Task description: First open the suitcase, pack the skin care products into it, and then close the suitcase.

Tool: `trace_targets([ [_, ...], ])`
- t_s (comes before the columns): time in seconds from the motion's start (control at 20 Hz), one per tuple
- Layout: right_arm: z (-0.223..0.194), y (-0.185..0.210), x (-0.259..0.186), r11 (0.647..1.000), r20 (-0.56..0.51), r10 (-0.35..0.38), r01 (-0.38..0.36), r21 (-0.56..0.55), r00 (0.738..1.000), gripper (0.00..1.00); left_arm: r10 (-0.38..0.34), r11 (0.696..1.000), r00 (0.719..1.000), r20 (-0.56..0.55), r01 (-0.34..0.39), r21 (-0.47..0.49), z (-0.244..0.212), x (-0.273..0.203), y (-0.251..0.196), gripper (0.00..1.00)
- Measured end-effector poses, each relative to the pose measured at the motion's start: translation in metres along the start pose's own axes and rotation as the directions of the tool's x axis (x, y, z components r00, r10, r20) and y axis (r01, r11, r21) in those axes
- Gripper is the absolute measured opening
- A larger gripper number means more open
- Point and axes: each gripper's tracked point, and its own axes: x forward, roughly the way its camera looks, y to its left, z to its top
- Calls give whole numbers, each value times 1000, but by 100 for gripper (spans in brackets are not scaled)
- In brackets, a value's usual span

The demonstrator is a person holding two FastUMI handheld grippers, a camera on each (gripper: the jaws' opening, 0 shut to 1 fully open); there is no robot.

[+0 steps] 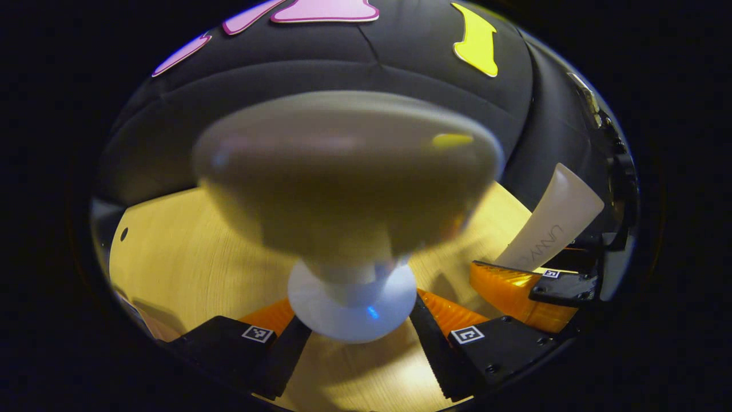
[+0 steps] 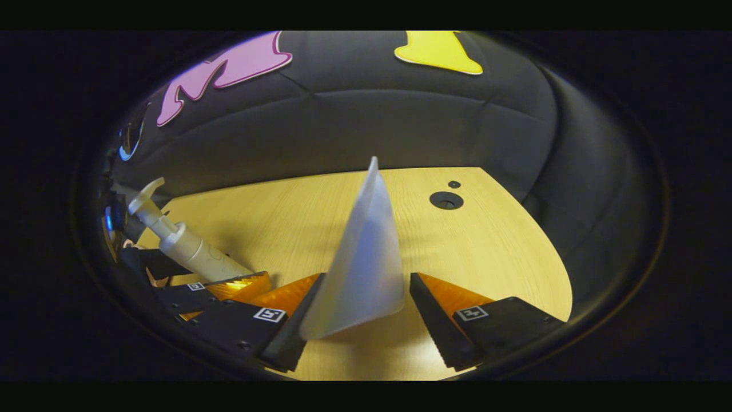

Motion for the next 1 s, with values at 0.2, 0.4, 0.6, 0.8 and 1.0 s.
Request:
trace_targets([
  [0.2,1,0,1,1000,1,8,-8,-8,1000,50,-9,1000,1000,-11,9,19,3,2,-1,65],
  [0.4,-9,10,-12,998,-52,57,-57,4,997,41,-5,1000,998,-68,4,-4,-3,-2,2,54],
  [0.6,-6,22,-47,995,-66,91,-93,-37,994,39,-37,998,996,-81,32,-60,11,-18,2,53],
  [0.8,6,59,-93,986,-45,162,-163,-30,986,34,-87,985,992,-96,71,-157,7,-44,7,53],
  [1.0,5,132,-132,954,-65,298,-299,0,952,34,-52,983,994,-100,33,-179,0,-65,18,53],
])
